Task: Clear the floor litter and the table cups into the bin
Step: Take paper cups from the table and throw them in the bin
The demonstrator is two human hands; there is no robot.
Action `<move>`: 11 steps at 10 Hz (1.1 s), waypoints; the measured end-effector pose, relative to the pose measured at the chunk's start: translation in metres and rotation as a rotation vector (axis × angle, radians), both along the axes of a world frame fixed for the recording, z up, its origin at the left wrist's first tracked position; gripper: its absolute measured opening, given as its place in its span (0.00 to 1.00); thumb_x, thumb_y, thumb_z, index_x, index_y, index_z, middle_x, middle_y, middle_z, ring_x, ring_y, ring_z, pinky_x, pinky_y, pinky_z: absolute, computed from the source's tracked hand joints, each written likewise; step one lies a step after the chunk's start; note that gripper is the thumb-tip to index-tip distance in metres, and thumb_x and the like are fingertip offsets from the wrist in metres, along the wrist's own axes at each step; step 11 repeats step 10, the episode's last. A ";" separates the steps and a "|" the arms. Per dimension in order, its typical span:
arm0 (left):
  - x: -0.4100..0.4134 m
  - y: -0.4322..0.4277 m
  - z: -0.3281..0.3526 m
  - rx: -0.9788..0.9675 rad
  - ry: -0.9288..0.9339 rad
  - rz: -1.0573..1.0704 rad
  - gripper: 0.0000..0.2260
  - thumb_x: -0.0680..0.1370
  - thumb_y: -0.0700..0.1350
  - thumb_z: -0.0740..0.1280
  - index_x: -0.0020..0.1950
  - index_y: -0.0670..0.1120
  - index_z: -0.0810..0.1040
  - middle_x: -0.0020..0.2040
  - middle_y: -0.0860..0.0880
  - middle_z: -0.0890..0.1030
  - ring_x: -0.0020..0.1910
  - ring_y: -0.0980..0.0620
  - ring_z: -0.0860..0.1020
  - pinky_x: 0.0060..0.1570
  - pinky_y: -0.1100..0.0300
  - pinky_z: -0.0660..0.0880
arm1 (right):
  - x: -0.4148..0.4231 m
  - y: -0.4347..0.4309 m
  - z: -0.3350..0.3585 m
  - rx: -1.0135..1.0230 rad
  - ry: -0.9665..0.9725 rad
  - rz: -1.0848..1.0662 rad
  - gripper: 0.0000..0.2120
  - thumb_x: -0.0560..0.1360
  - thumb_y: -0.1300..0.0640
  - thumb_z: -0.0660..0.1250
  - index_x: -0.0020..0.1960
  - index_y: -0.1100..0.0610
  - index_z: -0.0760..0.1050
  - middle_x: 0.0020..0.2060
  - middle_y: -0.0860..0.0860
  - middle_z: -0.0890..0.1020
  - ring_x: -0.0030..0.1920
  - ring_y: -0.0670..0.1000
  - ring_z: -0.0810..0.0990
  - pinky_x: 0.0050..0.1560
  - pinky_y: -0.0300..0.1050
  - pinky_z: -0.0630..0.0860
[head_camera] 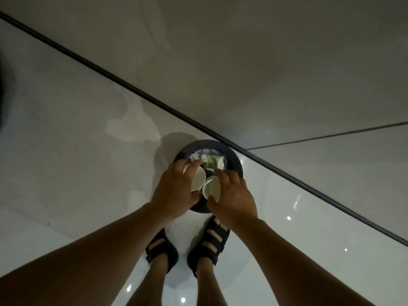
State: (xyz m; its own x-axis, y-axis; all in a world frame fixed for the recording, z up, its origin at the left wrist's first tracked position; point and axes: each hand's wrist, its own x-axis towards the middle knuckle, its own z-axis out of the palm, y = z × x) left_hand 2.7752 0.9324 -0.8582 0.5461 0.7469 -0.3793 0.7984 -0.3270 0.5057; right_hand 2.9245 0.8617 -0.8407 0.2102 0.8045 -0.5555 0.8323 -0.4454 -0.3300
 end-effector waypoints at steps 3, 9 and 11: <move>0.009 -0.019 -0.082 0.219 0.006 -0.092 0.35 0.66 0.52 0.76 0.70 0.45 0.71 0.61 0.41 0.74 0.61 0.40 0.72 0.58 0.47 0.71 | 0.006 -0.019 -0.082 0.154 -0.096 0.177 0.35 0.70 0.49 0.74 0.73 0.54 0.65 0.67 0.56 0.72 0.65 0.59 0.72 0.61 0.53 0.74; -0.006 -0.023 -0.098 0.260 0.266 -0.240 0.43 0.71 0.69 0.56 0.79 0.48 0.47 0.78 0.40 0.50 0.77 0.40 0.46 0.70 0.37 0.52 | 0.020 -0.025 -0.100 0.007 -0.142 0.315 0.46 0.76 0.36 0.60 0.76 0.43 0.30 0.78 0.53 0.36 0.76 0.56 0.31 0.74 0.61 0.38; -0.013 -0.019 -0.075 0.220 0.265 -0.215 0.44 0.71 0.69 0.56 0.79 0.48 0.47 0.79 0.41 0.49 0.77 0.40 0.46 0.70 0.36 0.53 | 0.021 -0.028 -0.079 0.025 -0.107 0.281 0.47 0.75 0.36 0.62 0.77 0.43 0.31 0.79 0.52 0.38 0.77 0.56 0.32 0.72 0.60 0.37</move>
